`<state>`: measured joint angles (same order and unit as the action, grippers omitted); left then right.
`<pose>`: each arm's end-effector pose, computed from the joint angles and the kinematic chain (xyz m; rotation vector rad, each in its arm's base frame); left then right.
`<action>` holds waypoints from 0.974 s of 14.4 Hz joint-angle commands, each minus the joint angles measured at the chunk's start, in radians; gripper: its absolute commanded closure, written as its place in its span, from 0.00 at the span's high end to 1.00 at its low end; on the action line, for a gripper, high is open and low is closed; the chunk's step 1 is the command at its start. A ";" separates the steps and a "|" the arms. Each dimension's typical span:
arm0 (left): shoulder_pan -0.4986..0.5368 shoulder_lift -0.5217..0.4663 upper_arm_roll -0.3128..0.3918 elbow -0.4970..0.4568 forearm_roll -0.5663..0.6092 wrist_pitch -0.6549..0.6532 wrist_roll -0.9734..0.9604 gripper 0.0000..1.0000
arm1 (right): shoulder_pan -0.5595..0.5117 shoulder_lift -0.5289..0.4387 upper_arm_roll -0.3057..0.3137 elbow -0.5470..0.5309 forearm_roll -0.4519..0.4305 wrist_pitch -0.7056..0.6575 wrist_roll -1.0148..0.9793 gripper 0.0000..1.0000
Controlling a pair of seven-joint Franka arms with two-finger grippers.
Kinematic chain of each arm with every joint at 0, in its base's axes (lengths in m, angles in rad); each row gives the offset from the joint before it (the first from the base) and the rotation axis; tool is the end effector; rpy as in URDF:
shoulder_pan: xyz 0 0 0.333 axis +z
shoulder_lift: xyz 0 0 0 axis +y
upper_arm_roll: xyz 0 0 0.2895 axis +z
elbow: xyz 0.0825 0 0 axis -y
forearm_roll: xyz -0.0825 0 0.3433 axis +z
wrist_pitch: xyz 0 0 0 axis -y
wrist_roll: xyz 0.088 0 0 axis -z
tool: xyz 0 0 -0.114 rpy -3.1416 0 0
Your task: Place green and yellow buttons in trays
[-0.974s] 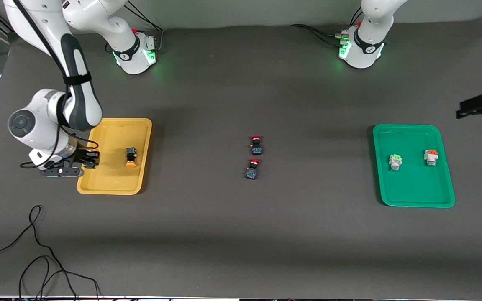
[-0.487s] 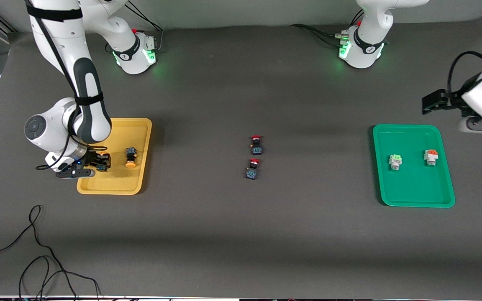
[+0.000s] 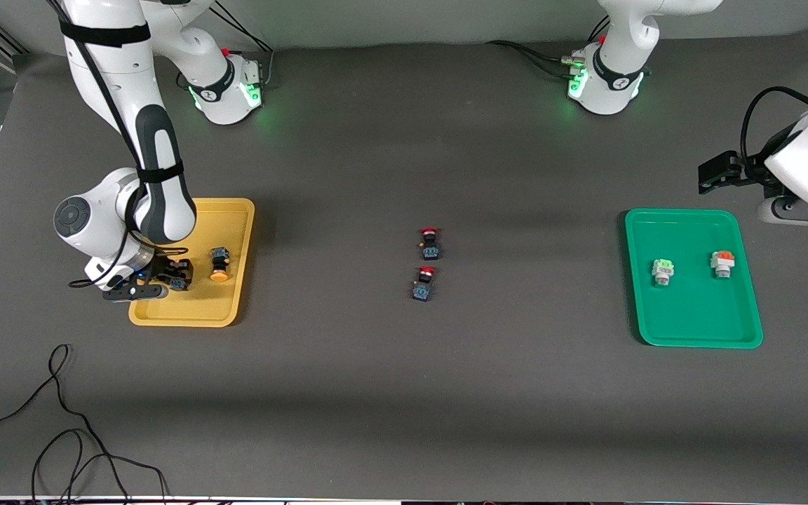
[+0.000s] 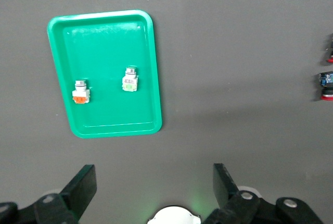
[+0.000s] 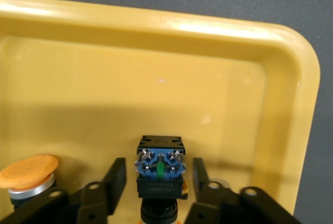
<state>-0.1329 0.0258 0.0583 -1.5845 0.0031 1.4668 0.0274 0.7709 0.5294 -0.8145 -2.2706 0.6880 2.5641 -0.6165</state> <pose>0.5056 -0.0378 0.5638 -3.1215 0.1590 0.2243 0.4955 -0.0467 0.1972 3.1184 0.0803 0.0336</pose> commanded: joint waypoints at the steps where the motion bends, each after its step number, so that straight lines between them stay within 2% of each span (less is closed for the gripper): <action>1: -0.016 -0.012 0.018 -0.015 -0.017 0.023 0.000 1.00 | 0.010 -0.044 -0.008 0.005 0.033 -0.040 -0.008 1.00; 3: -0.016 -0.012 0.020 -0.015 -0.025 0.023 0.002 1.00 | 0.013 -0.112 -0.032 0.006 0.028 -0.111 0.033 1.00; 5: -0.016 -0.012 0.018 -0.015 -0.026 0.021 0.003 1.00 | 0.046 -0.155 -0.099 0.017 0.007 -0.210 0.043 1.00; 7: -0.016 -0.012 0.020 -0.015 -0.026 0.020 0.002 1.00 | 0.175 -0.175 -0.266 0.069 -0.111 -0.316 0.127 1.00; 9: -0.016 -0.014 0.020 -0.014 -0.029 0.020 -0.009 1.00 | 0.318 -0.173 -0.444 0.193 -0.211 -0.529 0.205 1.00; 11: -0.016 -0.014 0.020 -0.014 -0.028 0.017 -0.009 1.00 | 0.388 -0.172 -0.561 0.336 -0.229 -0.760 0.268 1.00; 14: -0.016 -0.014 0.021 -0.012 -0.026 0.007 -0.007 1.00 | 0.464 -0.172 -0.705 0.530 -0.337 -1.054 0.305 1.00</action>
<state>-0.1329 0.0262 0.0643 -1.5881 -0.0148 1.4746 0.0275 1.1939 0.3552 -1.4426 -1.8508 0.4099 1.6547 -0.3534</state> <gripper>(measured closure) 0.000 0.000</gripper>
